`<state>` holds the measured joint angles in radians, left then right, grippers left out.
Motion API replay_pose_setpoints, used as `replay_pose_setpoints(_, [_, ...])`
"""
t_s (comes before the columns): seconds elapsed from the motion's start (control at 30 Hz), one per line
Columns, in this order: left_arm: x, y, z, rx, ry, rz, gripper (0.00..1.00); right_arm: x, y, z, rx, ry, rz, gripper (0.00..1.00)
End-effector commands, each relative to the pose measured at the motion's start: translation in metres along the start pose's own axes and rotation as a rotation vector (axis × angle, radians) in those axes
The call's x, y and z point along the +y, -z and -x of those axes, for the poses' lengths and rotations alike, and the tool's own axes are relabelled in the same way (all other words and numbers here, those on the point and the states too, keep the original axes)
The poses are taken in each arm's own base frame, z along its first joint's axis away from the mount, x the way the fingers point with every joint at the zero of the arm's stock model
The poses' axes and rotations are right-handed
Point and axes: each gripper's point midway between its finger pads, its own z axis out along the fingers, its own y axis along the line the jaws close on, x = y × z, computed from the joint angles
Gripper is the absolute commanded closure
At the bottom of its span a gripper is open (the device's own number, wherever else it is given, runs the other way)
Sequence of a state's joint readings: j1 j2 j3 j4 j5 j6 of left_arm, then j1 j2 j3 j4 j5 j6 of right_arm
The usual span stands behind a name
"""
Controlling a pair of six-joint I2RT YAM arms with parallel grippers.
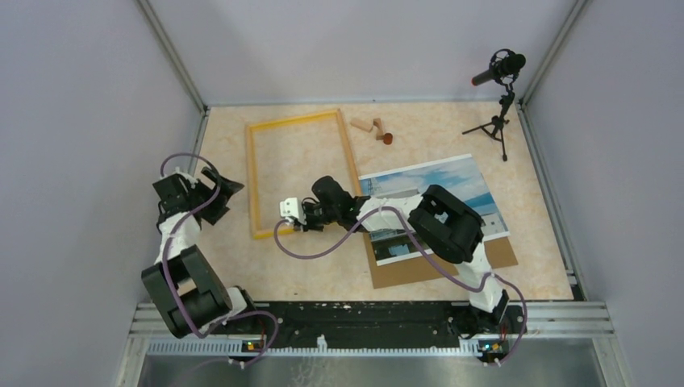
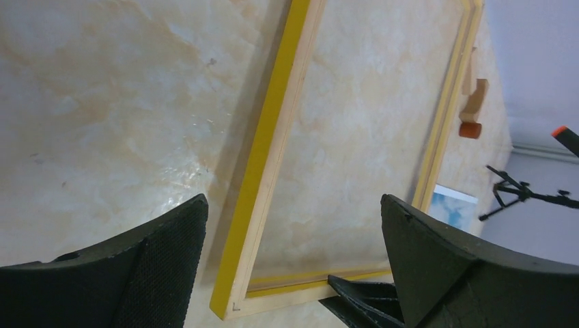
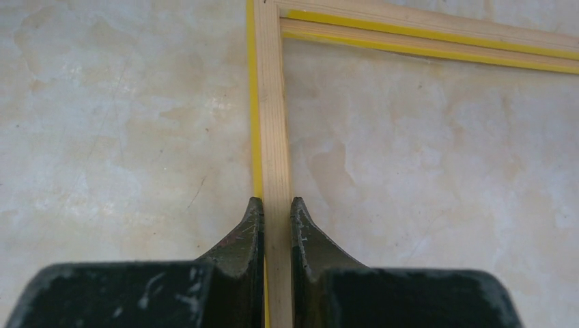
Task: Put the photo into the frame
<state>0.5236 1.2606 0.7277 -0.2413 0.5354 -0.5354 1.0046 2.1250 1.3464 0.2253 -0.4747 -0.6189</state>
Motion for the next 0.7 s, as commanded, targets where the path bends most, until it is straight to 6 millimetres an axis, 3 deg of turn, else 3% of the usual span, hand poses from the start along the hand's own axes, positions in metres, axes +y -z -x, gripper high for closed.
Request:
replay_pose_setpoints(0.0, [-0.035, -0.012, 0.009, 0.022, -0.035, -0.294, 0.01, -0.03, 0.024, 0.079, -0.214, 0.089, -0.075, 1.0])
replay_pose_setpoints(0.13, [-0.027, -0.037, -0.005, 0.173, -0.007, -0.372, 0.01, -0.028, 0.026, 0.081, -0.222, 0.095, -0.072, 1.0])
replay_pose_setpoints(0.27, [-0.013, -0.054, -0.007, 0.185, 0.012, -0.356, 0.01, -0.028, 0.028, 0.082, -0.222, 0.107, -0.068, 1.0])
replay_pose_setpoints(0.5, [-0.016, -0.07, -0.025, 0.309, 0.112, -0.461, 0.01, -0.03, 0.029, 0.085, -0.222, 0.119, -0.071, 1.0])
replay_pose_setpoints(0.67, [-0.02, -0.088, -0.041, 0.379, 0.142, -0.442, 0.01, -0.03, 0.029, 0.089, -0.231, 0.122, -0.068, 1.0])
